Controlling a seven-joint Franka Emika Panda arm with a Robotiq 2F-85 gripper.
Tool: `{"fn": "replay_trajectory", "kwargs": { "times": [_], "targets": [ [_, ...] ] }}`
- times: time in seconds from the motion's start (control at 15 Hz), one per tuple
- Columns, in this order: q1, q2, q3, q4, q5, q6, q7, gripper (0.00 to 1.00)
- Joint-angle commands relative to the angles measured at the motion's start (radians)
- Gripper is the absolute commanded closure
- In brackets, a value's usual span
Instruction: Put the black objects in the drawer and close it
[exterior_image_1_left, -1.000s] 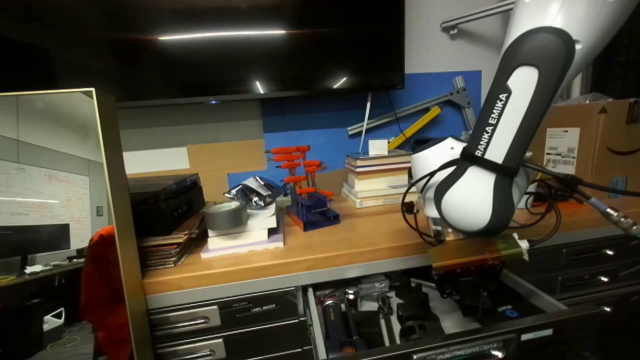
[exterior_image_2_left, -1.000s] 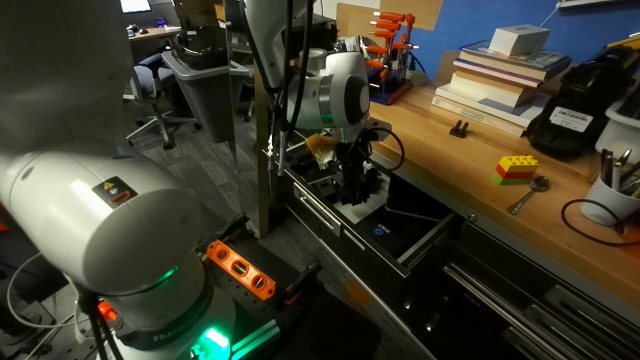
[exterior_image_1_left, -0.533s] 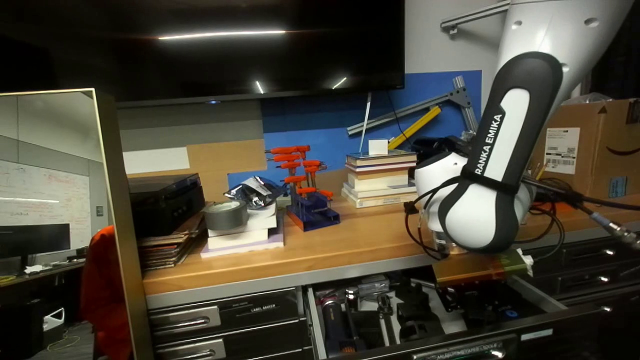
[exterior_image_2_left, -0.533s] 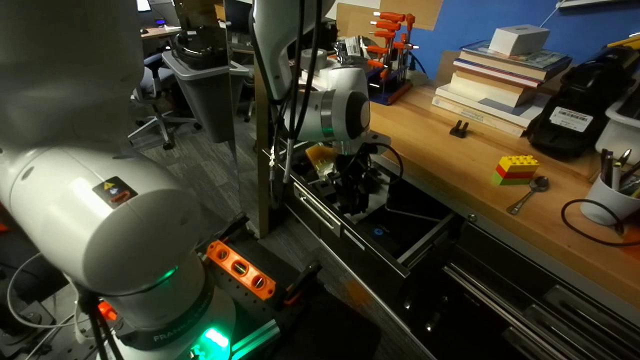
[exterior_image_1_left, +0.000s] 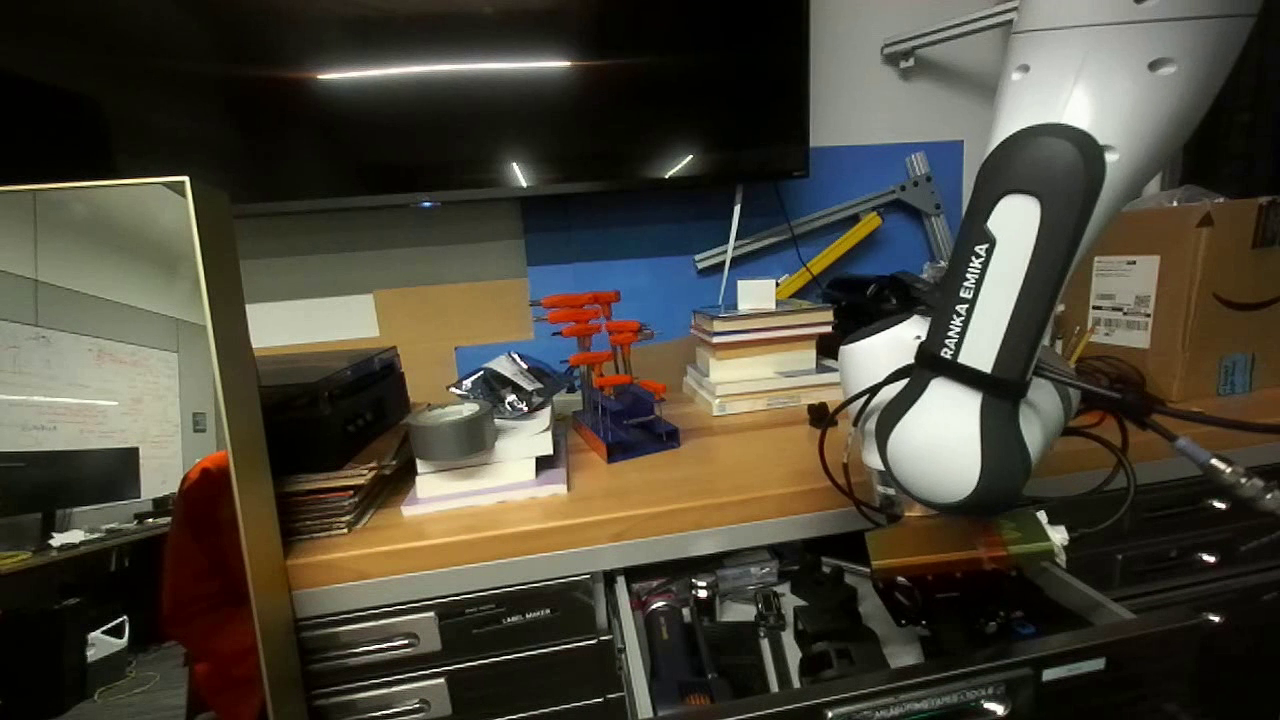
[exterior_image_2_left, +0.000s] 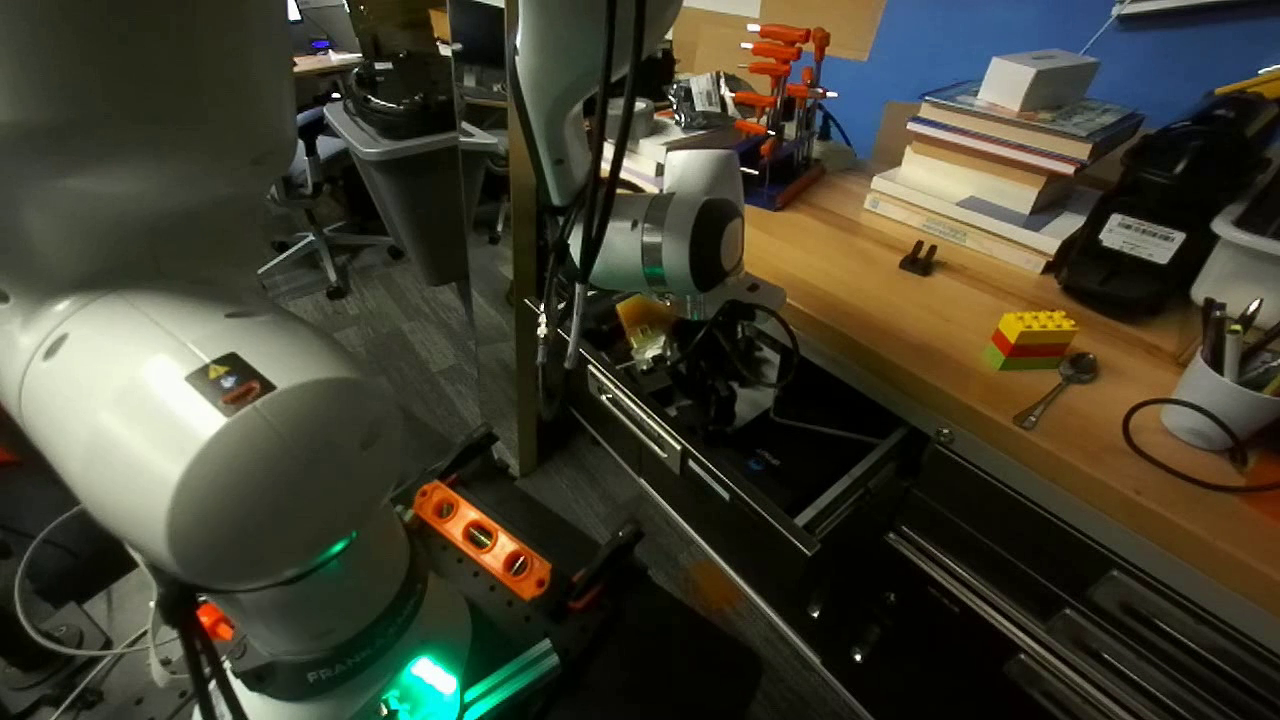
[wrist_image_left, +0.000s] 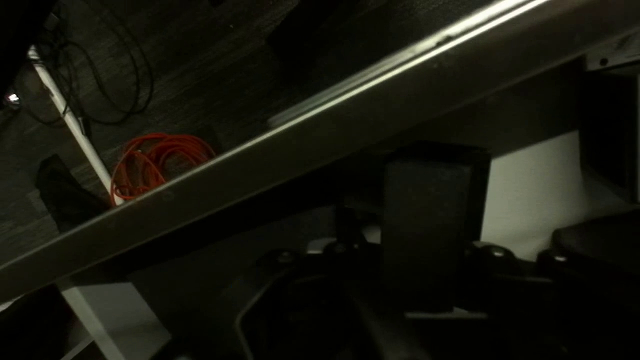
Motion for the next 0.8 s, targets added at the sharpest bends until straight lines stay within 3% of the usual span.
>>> {"fn": "replay_trajectory", "kwargs": {
  "times": [0.0,0.27,0.73],
  "targets": [
    [0.024,-0.074,-0.009,-0.008,0.061,-0.060,-0.010,0.29],
    [0.032,-0.162,0.001,0.000,0.062,-0.160,0.015,0.00],
    [0.004,-0.343,0.070,0.124,-0.047,-0.373,0.087,0.00]
  ]
}}
